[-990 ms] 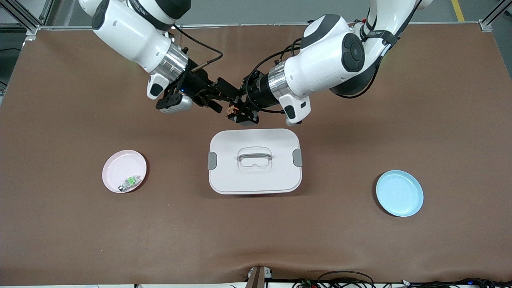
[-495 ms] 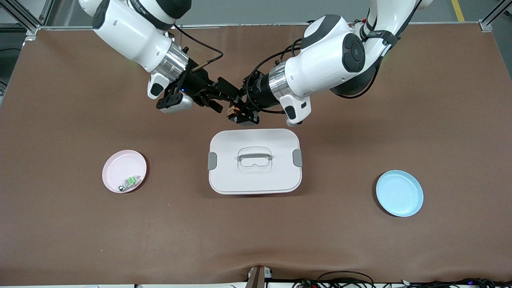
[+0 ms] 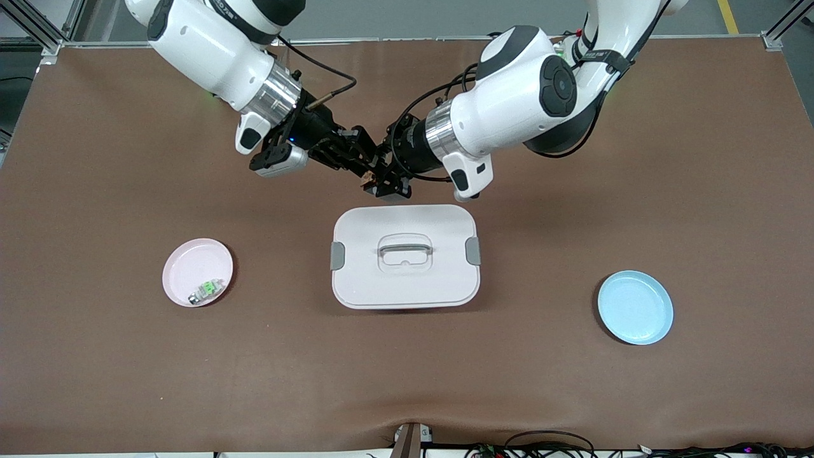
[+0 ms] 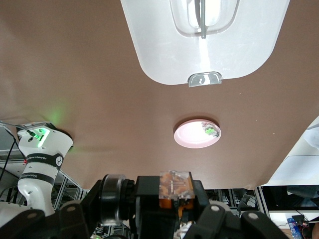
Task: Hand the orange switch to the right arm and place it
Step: 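Grasp the orange switch with the right gripper from the left gripper, then open the left gripper and carry the switch with the right gripper, then lower the orange switch onto the pink plate with the right gripper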
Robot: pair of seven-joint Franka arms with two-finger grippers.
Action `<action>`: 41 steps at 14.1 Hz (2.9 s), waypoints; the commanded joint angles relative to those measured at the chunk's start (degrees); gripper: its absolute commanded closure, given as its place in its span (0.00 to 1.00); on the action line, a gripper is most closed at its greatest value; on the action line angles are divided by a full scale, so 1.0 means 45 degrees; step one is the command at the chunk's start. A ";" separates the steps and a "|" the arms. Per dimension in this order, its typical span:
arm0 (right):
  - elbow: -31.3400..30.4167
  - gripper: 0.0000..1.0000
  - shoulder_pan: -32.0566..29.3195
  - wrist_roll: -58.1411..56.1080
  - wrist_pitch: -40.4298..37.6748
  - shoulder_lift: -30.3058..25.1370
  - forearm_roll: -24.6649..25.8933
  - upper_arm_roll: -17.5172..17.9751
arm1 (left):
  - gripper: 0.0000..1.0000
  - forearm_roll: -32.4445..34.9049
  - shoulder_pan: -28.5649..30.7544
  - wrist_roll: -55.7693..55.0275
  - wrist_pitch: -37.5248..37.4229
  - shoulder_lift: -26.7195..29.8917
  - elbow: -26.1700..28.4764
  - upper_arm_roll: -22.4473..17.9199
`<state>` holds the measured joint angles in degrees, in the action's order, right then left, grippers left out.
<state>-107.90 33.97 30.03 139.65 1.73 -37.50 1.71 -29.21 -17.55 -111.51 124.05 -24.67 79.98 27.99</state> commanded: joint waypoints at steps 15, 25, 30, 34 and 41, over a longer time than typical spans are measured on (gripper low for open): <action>-0.0242 1.00 -0.0028 -0.2936 -0.0952 -0.0034 0.0497 -0.0204 | 0.00 0.0280 0.0110 -0.0046 0.0109 0.0150 -0.0078 -0.0047; 0.0032 1.00 -0.2506 -0.9752 -0.4490 -0.0034 0.4461 -0.0243 | 0.00 0.1198 0.1709 0.4189 -0.2288 0.0208 0.0215 -0.0047; -0.0183 1.00 -0.3970 -1.3460 -0.5076 0.0102 0.6104 -0.0243 | 0.00 0.3145 0.2942 0.6858 -0.4263 0.0520 0.0235 -0.0047; -0.0202 1.00 -0.5863 -1.8185 -0.5272 0.0511 0.6262 -0.0243 | 0.00 0.5042 0.3468 1.1760 -0.4753 0.0793 0.0371 -0.0047; -0.0551 1.00 -0.7333 -2.1711 -0.4670 0.1333 0.6883 -0.0243 | 0.00 0.6569 0.5947 1.7352 -0.5965 0.1282 0.0762 -0.0008</action>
<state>-109.15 2.09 -66.30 117.16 7.76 -9.34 -0.52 -0.65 6.27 -37.31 98.17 -21.02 81.55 27.48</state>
